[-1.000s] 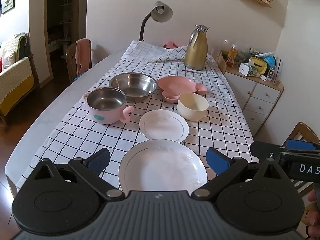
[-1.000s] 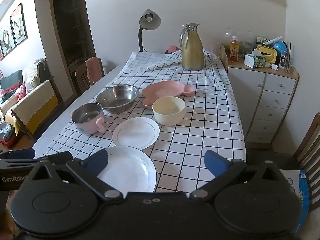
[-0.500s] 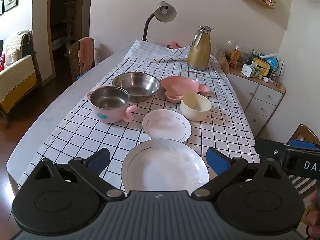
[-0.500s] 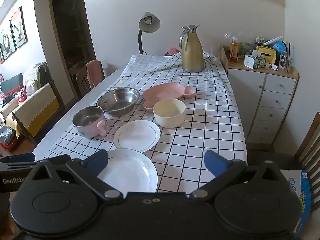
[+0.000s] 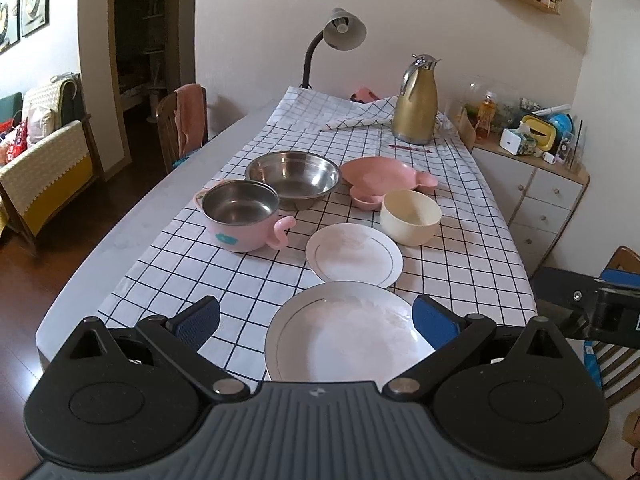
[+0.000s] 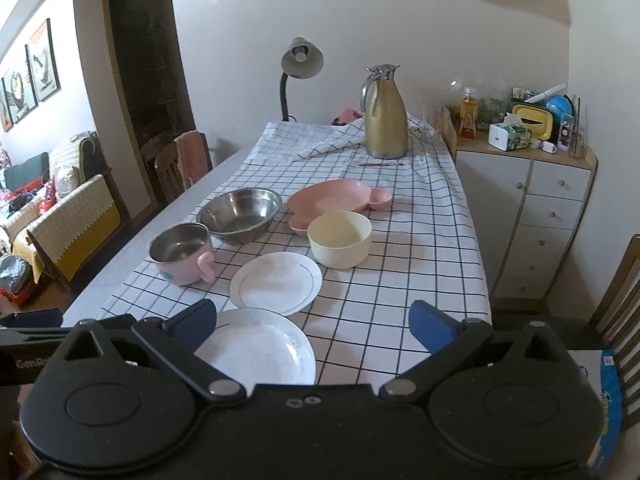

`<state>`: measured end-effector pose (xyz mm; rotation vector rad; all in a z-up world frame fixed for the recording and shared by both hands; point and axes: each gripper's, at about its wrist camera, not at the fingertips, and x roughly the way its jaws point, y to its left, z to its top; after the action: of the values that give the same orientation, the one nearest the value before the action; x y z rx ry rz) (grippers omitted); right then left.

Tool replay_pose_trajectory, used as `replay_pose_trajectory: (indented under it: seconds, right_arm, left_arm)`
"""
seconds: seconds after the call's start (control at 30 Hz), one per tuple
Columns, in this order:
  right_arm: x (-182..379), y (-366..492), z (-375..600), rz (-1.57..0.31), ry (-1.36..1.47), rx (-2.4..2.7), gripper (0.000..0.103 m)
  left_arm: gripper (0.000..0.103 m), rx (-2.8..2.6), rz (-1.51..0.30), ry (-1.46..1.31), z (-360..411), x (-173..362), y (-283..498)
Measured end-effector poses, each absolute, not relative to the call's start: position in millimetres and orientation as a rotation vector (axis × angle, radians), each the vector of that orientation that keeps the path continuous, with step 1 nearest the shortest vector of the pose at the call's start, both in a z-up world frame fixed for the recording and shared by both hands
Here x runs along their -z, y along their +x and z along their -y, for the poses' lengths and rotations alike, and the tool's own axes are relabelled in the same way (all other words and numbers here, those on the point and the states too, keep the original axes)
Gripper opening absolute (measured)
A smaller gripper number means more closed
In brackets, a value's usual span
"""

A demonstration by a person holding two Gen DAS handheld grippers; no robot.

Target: Organize plates and bowls

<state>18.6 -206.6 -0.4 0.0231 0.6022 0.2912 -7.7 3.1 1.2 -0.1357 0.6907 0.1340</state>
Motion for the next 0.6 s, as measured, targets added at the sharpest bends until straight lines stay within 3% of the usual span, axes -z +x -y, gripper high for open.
replay_pose_trajectory:
  seconds: [0.6]
  right_arm:
    - [0.0,13.3,212.6,-0.595,0.058,-0.281,0.103]
  left_arm:
    - [0.103,-0.117,-0.678,-0.179,-5.8,-5.1,-13.2]
